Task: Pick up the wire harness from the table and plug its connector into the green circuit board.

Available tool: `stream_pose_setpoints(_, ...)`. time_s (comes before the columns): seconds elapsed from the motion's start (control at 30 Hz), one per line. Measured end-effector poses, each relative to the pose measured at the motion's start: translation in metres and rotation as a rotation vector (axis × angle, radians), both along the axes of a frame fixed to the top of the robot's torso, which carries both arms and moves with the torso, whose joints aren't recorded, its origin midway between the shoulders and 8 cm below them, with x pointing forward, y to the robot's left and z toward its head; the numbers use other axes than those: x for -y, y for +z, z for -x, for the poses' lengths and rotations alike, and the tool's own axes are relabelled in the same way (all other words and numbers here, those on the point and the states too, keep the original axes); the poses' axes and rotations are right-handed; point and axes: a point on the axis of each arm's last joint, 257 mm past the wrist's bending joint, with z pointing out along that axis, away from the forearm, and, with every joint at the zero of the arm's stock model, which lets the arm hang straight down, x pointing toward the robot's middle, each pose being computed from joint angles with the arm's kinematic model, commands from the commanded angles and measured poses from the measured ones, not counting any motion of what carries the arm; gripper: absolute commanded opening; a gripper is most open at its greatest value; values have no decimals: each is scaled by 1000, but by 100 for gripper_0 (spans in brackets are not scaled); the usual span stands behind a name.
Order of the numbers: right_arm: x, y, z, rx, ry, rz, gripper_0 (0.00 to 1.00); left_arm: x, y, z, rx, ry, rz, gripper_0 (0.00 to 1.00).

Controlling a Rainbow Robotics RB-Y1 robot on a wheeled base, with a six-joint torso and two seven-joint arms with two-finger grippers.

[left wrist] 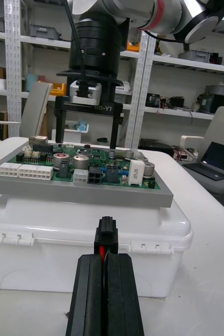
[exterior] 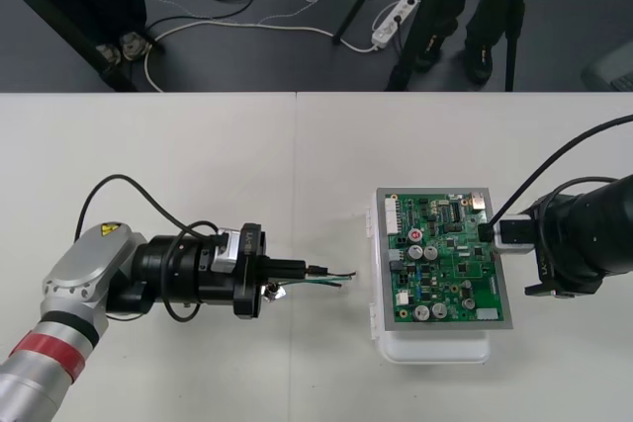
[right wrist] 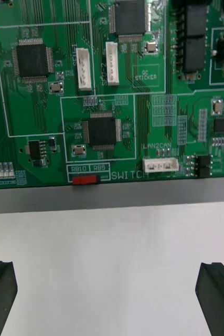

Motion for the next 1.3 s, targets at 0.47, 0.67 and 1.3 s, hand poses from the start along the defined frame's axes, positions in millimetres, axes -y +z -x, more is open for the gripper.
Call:
stream_pose_setpoints(0.47,-8,-7,1,19,-4,42,100,37,0,-1,-35,6,21,0)
stream_pose_setpoints(0.67,-15,-10,2,13,32,67,100,44,-1,-5,-36,26,24,0)
stream_pose_setpoints(1.3,-24,-10,0,9,44,82,100,70,0,-12,10,53,27,0)
